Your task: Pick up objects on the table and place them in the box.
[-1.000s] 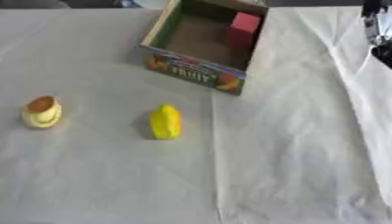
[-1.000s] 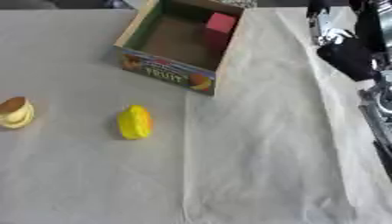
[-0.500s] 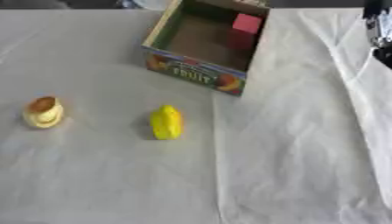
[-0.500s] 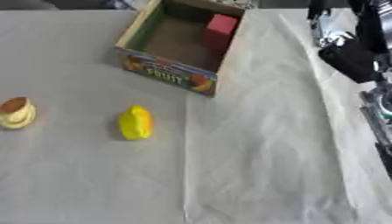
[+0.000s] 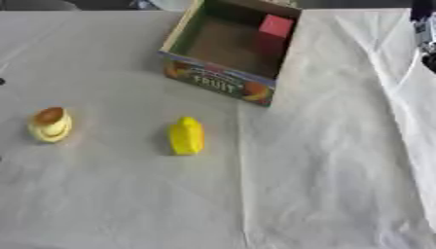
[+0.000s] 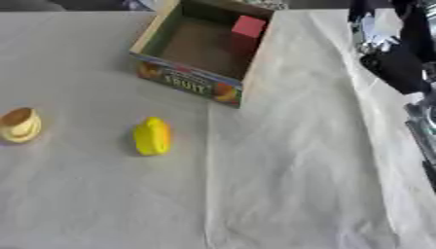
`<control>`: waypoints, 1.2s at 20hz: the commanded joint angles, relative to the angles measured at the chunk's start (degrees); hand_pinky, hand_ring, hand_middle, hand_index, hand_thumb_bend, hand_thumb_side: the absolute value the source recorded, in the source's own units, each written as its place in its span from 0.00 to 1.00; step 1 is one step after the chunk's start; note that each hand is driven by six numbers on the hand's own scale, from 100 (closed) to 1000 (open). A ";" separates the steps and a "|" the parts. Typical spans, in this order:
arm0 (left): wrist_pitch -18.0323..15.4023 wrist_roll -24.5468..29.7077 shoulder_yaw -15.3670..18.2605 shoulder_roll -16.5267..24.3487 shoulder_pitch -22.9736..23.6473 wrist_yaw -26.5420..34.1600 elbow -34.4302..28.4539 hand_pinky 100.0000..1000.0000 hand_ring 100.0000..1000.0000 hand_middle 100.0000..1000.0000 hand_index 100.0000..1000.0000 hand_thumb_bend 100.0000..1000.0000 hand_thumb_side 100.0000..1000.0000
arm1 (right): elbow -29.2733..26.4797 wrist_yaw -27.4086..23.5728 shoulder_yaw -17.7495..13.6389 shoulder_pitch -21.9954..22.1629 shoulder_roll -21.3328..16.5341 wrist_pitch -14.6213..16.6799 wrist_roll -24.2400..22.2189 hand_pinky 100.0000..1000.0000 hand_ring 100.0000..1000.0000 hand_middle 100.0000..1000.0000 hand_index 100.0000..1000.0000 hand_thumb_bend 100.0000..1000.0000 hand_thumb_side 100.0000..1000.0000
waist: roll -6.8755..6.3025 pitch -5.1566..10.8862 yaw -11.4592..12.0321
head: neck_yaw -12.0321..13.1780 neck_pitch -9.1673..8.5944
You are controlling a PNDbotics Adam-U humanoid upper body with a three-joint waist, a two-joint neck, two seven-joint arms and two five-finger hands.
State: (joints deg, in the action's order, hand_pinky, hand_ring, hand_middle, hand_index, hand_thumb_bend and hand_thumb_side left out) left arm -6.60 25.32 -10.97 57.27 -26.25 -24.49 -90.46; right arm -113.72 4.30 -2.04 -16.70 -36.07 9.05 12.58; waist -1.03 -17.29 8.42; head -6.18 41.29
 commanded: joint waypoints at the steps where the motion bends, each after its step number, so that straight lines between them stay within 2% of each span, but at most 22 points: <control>1: -0.03 -0.66 -1.43 -0.21 -2.23 -1.54 2.87 0.80 0.83 0.82 0.90 0.63 0.09 | -0.87 -0.55 -0.24 -0.71 -1.10 0.00 -0.30 0.88 0.75 0.72 0.75 0.00 0.52 | -0.14 0.91 -0.18 | 0.38 -0.13; 4: 0.03 -0.94 -3.10 -2.87 -4.65 -2.03 6.45 0.78 0.82 0.81 0.90 0.58 0.00 | -0.87 -0.68 -0.24 -0.66 -0.87 -0.10 -0.34 0.88 0.75 0.72 0.75 0.00 0.52 | -0.17 0.90 -0.42 | 0.61 -0.06; 10: -0.74 1.21 -4.79 -6.88 -7.72 -0.98 10.75 0.76 0.81 0.81 0.90 0.55 0.00 | -0.87 -0.82 -0.24 -0.59 -0.64 -0.40 -0.41 0.88 0.75 0.72 0.75 0.00 0.54 | -0.22 0.64 -0.70 | 0.83 -0.12; 14: -1.10 1.13 -5.26 -9.11 -9.59 -3.29 14.23 0.76 0.81 0.80 0.90 0.52 0.00 | -0.87 -0.96 -0.18 -0.58 -0.39 -0.58 -0.54 0.88 0.75 0.72 0.75 0.00 0.55 | -0.22 0.53 -0.80 | 0.99 -0.11; 19: -1.86 0.41 -5.35 -11.44 -11.23 -4.50 17.55 0.74 0.79 0.78 0.87 0.36 0.00 | -0.87 -1.12 -0.25 -0.51 -0.26 -0.73 -0.41 0.88 0.75 0.72 0.75 0.00 0.55 | -0.13 0.37 -0.96 | 1.12 -0.11; 23: -1.93 0.65 -5.57 -12.35 -12.06 -4.94 18.80 0.71 0.77 0.76 0.84 0.28 0.00 | -0.87 -1.26 -0.23 -0.60 -0.15 -0.76 -0.30 0.88 0.75 0.72 0.75 0.00 0.55 | -0.15 0.28 -0.95 | 1.24 -0.06; 24: -1.87 0.61 -5.58 -12.44 -12.17 -5.16 18.93 0.68 0.75 0.74 0.82 0.22 0.00 | -0.87 -1.29 -0.24 -0.60 -0.13 -0.77 -0.24 0.88 0.75 0.72 0.75 0.00 0.55 | -0.14 0.27 -0.96 | 1.29 -0.05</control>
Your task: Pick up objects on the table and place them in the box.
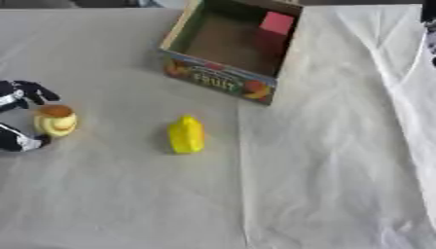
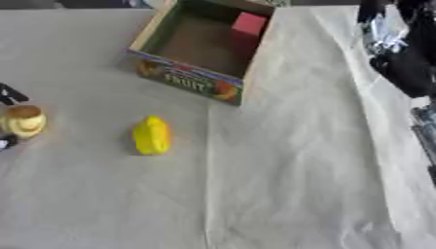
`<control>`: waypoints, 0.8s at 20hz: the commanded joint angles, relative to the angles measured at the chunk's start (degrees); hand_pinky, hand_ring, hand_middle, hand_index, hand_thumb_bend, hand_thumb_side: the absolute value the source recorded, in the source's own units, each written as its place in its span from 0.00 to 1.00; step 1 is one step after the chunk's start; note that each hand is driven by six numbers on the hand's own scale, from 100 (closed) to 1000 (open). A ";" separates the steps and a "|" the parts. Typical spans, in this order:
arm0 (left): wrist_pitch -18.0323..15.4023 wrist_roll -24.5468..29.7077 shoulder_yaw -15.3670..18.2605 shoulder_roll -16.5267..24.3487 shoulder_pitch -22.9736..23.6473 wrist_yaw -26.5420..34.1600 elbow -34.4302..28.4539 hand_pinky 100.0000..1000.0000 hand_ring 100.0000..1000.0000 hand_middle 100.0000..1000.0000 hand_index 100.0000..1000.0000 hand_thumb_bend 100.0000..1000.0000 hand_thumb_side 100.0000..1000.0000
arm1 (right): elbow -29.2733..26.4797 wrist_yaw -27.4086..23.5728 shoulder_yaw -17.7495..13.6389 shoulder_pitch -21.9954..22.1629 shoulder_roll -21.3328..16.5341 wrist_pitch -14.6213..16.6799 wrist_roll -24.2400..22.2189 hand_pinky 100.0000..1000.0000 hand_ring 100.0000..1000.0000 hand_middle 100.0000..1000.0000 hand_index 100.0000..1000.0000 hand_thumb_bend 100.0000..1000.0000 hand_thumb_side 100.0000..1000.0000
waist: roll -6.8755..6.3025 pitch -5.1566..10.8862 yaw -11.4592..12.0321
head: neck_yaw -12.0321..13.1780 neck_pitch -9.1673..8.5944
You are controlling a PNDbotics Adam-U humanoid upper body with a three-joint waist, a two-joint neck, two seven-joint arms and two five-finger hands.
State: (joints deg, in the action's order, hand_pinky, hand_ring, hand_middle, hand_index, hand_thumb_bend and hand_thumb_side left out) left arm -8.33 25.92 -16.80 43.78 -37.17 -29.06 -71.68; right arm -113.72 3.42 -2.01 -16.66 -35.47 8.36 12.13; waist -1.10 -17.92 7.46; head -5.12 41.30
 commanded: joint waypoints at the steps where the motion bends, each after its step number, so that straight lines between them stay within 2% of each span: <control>1: -0.05 -0.12 0.27 1.01 -1.31 -0.82 0.12 0.66 0.72 0.71 0.78 0.17 0.00 | -0.87 -0.42 -0.28 -0.58 -0.74 -0.09 0.23 0.88 0.75 0.72 0.75 0.00 0.55 | -0.07 0.89 -0.02 | 0.27 -0.05; 2: 0.06 -0.41 0.37 1.07 -1.37 -1.17 -0.09 0.63 0.68 0.67 0.74 0.12 0.00 | -0.87 -0.42 -0.28 -0.48 -0.76 -0.08 0.24 0.88 0.75 0.72 0.75 0.00 0.55 | -0.06 0.89 -0.03 | 0.30 0.00; 3: 0.21 -0.90 0.48 1.17 -1.41 -1.77 -0.43 0.61 0.66 0.66 0.73 0.12 0.00 | -0.87 -0.43 -0.29 -0.40 -0.77 -0.06 0.25 0.88 0.75 0.72 0.75 0.00 0.56 | -0.06 0.90 -0.02 | 0.32 0.02; 4: 0.32 -1.66 0.63 1.29 -1.46 -2.65 -0.86 0.58 0.63 0.59 0.65 0.07 0.00 | -0.87 -0.45 -0.31 -0.36 -0.75 -0.05 0.28 0.88 0.75 0.72 0.75 0.00 0.55 | -0.07 0.91 -0.01 | 0.34 0.02; 8: 0.66 -5.53 1.33 1.52 -1.78 -4.39 -2.76 0.57 0.60 0.54 0.57 0.01 0.00 | -0.87 -0.55 -0.29 -0.23 -0.72 -0.04 0.30 0.88 0.75 0.72 0.75 0.00 0.55 | -0.11 1.04 0.09 | 0.26 0.03; 12: 0.15 -7.39 1.61 2.04 -3.60 -3.53 -6.13 0.57 0.60 0.55 0.56 0.00 0.00 | -0.87 -0.54 -0.38 -0.14 -0.89 0.10 0.50 0.88 0.75 0.71 0.75 0.00 0.55 | -0.25 1.32 0.22 | 0.22 0.12; 16: -1.06 -7.18 1.31 0.96 -8.51 -2.51 -10.20 0.57 0.60 0.55 0.57 0.00 0.00 | -0.87 -0.42 -0.50 0.02 -1.09 0.19 0.85 0.88 0.75 0.71 0.75 0.00 0.55 | -0.44 1.61 0.47 | -0.16 0.50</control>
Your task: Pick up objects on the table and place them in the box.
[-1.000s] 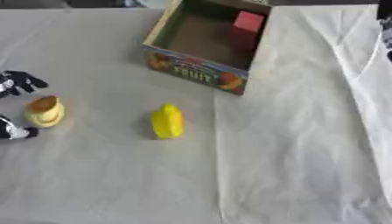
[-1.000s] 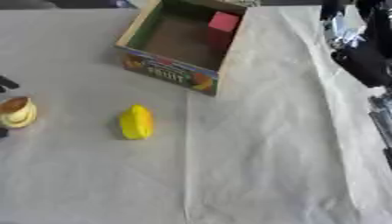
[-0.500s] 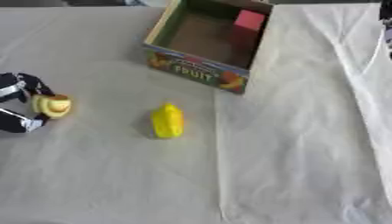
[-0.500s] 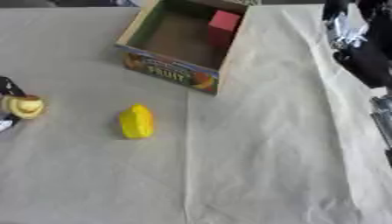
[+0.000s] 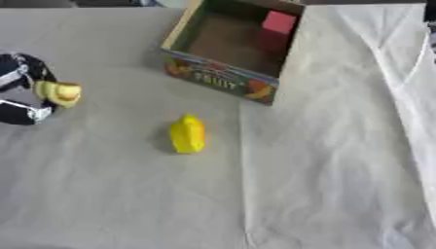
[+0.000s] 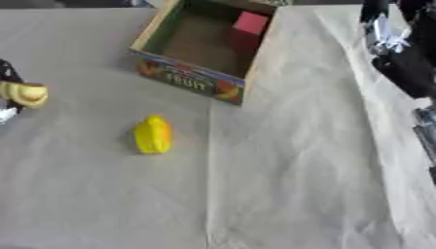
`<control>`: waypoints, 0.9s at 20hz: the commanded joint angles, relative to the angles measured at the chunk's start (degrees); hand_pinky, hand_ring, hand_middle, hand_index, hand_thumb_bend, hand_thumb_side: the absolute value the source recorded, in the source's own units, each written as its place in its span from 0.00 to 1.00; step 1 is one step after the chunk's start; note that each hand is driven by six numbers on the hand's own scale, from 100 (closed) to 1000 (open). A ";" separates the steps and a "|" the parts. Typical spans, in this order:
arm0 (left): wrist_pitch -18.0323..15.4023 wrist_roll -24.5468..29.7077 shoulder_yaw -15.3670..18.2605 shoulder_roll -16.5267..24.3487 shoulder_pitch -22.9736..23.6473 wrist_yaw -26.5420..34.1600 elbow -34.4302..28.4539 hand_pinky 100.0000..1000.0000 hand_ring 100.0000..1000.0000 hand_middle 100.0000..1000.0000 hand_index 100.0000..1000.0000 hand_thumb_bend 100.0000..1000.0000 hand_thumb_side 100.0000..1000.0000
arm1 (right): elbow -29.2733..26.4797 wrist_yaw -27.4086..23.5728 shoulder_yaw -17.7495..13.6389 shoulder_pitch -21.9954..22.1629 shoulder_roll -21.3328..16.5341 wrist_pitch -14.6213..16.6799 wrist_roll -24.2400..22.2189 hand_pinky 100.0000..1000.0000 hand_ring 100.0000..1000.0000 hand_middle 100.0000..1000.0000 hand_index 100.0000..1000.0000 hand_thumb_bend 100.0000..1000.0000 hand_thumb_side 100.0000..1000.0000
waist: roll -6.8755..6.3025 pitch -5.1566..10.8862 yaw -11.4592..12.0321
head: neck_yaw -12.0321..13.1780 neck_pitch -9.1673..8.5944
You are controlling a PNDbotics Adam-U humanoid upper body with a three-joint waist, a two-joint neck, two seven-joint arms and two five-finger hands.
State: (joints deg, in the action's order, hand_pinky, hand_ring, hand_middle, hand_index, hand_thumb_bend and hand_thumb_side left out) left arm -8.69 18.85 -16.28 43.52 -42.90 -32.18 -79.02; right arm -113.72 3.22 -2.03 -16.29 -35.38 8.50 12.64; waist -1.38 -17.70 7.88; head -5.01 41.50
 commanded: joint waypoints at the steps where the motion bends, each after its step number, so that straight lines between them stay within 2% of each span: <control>1: -1.02 0.17 0.51 0.31 -4.53 0.70 -3.49 0.57 0.60 0.55 0.57 0.00 0.00 | -0.87 -0.23 -0.42 -0.38 -1.19 0.06 0.34 0.88 0.75 0.71 0.75 0.00 0.55 | -0.17 1.45 0.10 | -0.38 0.34; 6: -3.13 1.55 -0.85 -6.66 -12.81 -0.93 -3.59 0.58 0.60 0.55 0.57 0.00 0.00 | -0.87 -0.29 -0.17 -0.60 -1.18 0.13 0.11 0.88 0.75 0.71 0.75 0.00 0.55 | -0.04 1.51 -0.03 | -0.56 0.01; 12: -6.55 1.30 -1.59 -17.95 -21.00 -7.04 0.16 0.59 0.60 0.55 0.58 0.00 0.00 | -0.87 -0.54 -0.11 -1.66 -0.65 0.42 0.18 0.88 0.75 0.71 0.75 0.00 0.55 | 0.46 1.23 -0.70 | -0.05 -0.38; 18: -10.41 -2.95 -0.22 -25.85 -26.48 -15.81 8.18 0.60 0.61 0.56 0.59 0.02 0.00 | -0.87 -1.71 0.87 -5.16 0.65 1.19 -0.75 0.88 0.75 0.71 0.75 0.00 0.53 | 1.00 0.34 -4.17 | 2.48 -1.61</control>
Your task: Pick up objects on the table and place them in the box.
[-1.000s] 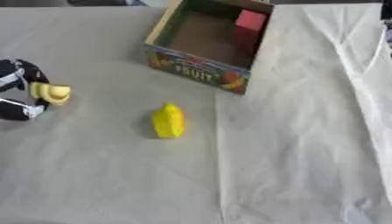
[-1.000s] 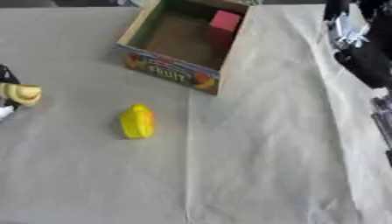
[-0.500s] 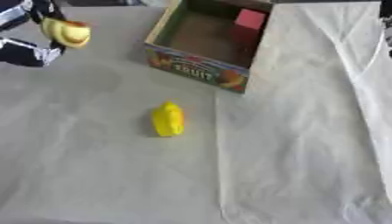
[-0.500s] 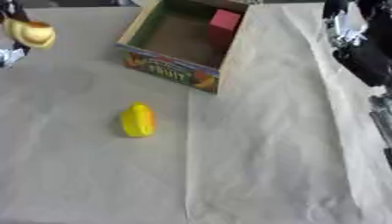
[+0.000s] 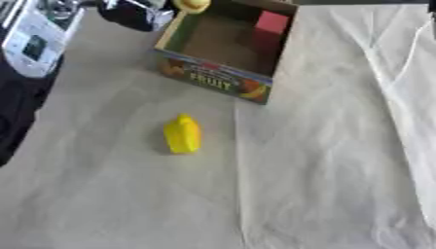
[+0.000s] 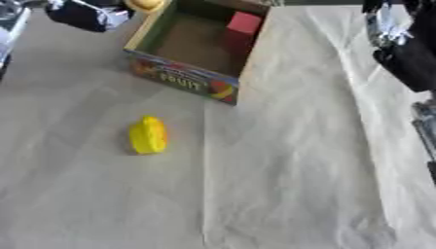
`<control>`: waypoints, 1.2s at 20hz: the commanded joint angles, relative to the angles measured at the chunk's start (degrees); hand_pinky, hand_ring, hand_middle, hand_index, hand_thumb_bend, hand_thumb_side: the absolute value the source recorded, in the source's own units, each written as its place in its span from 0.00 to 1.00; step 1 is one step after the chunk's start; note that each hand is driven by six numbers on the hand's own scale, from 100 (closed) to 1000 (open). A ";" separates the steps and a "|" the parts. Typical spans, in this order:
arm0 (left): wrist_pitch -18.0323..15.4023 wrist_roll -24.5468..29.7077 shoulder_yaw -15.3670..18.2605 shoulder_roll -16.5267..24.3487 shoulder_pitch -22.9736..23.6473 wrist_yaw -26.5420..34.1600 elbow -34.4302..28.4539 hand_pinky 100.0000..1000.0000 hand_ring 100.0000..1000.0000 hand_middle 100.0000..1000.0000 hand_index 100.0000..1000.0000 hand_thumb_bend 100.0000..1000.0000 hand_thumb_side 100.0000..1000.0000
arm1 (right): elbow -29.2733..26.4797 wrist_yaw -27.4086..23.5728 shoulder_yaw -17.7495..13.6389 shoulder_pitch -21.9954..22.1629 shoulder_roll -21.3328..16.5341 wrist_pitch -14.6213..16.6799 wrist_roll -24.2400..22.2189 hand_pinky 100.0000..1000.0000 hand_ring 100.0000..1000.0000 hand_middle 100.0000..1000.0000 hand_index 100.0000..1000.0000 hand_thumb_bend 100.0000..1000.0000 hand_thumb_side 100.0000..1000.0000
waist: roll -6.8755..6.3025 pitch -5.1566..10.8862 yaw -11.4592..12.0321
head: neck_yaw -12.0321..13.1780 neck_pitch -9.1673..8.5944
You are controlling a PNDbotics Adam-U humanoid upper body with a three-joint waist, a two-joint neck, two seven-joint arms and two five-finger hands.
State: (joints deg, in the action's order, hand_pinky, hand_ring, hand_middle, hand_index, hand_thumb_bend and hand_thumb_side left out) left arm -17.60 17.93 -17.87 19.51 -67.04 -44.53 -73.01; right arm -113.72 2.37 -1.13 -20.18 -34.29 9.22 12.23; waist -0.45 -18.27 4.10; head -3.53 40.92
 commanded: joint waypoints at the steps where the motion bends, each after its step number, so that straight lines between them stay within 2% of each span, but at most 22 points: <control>1: -2.21 -3.36 1.98 -2.93 -3.02 -5.29 3.47 0.60 0.61 0.56 0.59 0.04 0.00 | -0.87 -1.08 0.13 -1.94 -0.15 0.59 -0.51 0.88 0.75 0.71 0.75 0.00 0.53 | 0.06 0.67 -1.21 | 1.68 -1.29; 3: -3.03 -6.29 3.51 -4.88 -4.07 -9.21 5.98 0.60 0.61 0.56 0.60 0.03 0.00 | -0.87 -1.60 0.50 -3.52 0.60 0.86 -0.87 0.88 0.75 0.71 0.75 0.00 0.53 | -0.04 0.13 -2.96 | 3.45 -1.89; 4: -3.15 -7.80 4.25 -5.72 -4.38 -11.10 7.10 0.60 0.61 0.57 0.60 0.11 0.00 | -0.87 -1.87 0.69 -4.21 0.96 0.96 -1.09 0.88 0.75 0.71 0.75 0.00 0.55 | -0.07 -0.09 -3.71 | 4.24 -2.17; 5: -2.99 -9.24 5.01 -6.71 -4.61 -13.13 8.35 0.60 0.61 0.57 0.60 0.07 0.00 | -0.87 -2.18 0.92 -5.08 1.44 1.11 -1.34 0.88 0.75 0.71 0.75 0.00 0.52 | -0.03 -0.38 -4.70 | 5.43 -2.58; 7: -2.67 -11.78 6.11 -8.19 -4.94 -17.59 10.93 0.61 0.62 0.57 0.60 0.10 0.00 | -0.87 -2.76 1.31 -6.62 2.25 1.41 -1.82 0.88 0.75 0.71 0.75 0.00 0.52 | 0.07 -0.86 -6.38 | 7.50 -3.32; 11: -0.87 -15.46 8.03 -9.91 -4.94 -24.52 16.66 0.61 0.62 0.58 0.62 0.17 0.00 | -0.87 -3.30 1.42 -7.46 2.81 1.63 -2.25 0.88 0.75 0.71 0.75 0.00 0.53 | 0.05 -1.34 -7.96 | 9.48 -3.85; 14: -0.59 -17.29 8.26 -10.65 -4.66 -26.72 18.83 0.66 0.68 0.65 0.69 0.32 0.00 | -0.87 -3.42 1.36 -7.37 3.10 1.44 -2.31 0.88 0.75 0.71 0.75 0.00 0.54 | -0.17 -1.43 -8.19 | 9.76 -4.21; 16: -0.59 -16.65 7.92 -10.64 -4.49 -28.24 19.25 0.77 0.79 0.75 0.84 0.46 0.00 | -0.87 -3.44 1.33 -7.28 3.14 1.42 -2.34 0.88 0.75 0.71 0.75 0.00 0.54 | -0.30 -1.42 -8.17 | 9.52 -4.23; 17: -0.65 -15.81 7.78 -10.66 -4.31 -28.92 19.32 0.81 0.84 0.79 0.87 0.52 0.00 | -0.87 -3.44 1.31 -7.19 3.13 1.40 -2.33 0.88 0.75 0.71 0.75 0.00 0.54 | -0.38 -1.38 -8.14 | 9.41 -4.17; 19: -0.13 -13.78 7.76 -10.56 -3.95 -30.34 19.32 0.83 0.86 0.80 0.87 0.55 0.00 | -0.87 -3.43 1.20 -6.93 3.17 1.31 -2.26 0.88 0.75 0.71 0.75 0.00 0.56 | -0.49 -1.32 -8.08 | 9.21 -4.13; 20: 0.46 -13.29 7.89 -10.52 -3.74 -30.96 19.22 0.83 0.86 0.80 0.88 0.55 0.00 | -0.87 -3.44 1.16 -6.79 3.21 1.23 -2.22 0.88 0.75 0.71 0.75 0.00 0.56 | -0.54 -1.29 -8.03 | 9.15 -4.15; 21: 1.10 -13.22 8.10 -10.46 -3.52 -31.27 19.13 0.83 0.85 0.79 0.87 0.49 0.00 | -0.87 -3.45 1.18 -6.62 3.19 1.15 -2.25 0.88 0.75 0.71 0.75 0.00 0.56 | -0.59 -1.28 -7.97 | 9.05 -4.22; 24: 2.67 -13.97 8.23 -9.97 -2.92 -31.39 18.76 0.85 0.87 0.82 0.91 0.51 0.01 | -0.87 -3.38 1.15 -6.20 3.04 0.94 -2.34 0.88 0.74 0.71 0.75 0.00 0.56 | -0.71 -1.30 -7.70 | 8.58 -4.26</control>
State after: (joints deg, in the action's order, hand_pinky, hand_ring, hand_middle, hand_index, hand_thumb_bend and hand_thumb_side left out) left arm -15.60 4.11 -10.20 8.55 -69.00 -75.49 -53.11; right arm -113.72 -0.64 0.43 -25.97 -30.47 10.27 9.90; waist -1.34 -20.86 -3.57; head 5.34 37.44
